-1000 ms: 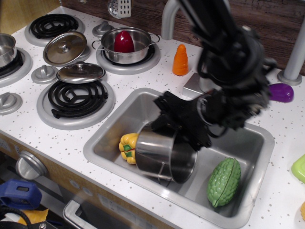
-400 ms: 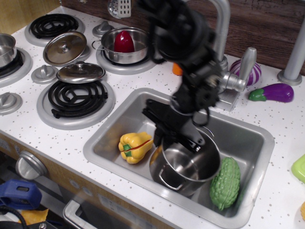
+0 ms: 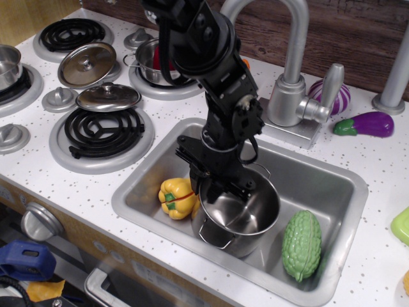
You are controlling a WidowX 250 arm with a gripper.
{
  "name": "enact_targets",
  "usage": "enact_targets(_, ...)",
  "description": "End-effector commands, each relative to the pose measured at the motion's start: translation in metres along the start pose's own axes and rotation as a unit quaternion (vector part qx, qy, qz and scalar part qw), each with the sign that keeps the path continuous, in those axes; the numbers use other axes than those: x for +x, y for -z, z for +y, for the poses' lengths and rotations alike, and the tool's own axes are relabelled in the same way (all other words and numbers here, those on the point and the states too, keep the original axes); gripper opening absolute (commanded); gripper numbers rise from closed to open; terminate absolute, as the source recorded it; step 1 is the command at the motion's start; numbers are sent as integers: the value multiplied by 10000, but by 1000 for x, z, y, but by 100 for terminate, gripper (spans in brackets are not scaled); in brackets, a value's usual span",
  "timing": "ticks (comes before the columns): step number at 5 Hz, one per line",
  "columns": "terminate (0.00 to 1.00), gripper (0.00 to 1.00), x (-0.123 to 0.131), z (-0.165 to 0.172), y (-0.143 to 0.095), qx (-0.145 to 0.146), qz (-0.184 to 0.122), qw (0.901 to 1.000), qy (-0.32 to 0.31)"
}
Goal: Flip pot upright in sink
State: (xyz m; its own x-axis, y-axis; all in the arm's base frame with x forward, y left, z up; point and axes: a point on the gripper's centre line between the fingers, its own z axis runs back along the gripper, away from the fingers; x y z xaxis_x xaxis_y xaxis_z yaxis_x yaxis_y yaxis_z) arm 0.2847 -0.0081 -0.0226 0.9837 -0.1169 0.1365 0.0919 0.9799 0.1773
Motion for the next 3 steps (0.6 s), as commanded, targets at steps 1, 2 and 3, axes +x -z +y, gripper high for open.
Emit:
enact_targets(1,0,100,15,6,-19,-10,-468,9989,-7)
enact_targets(2,0,100,15,6,-19,-10,-468,9989,-7)
enact_targets(3,100,100,15,6,-19,-10,-468,9989,-7)
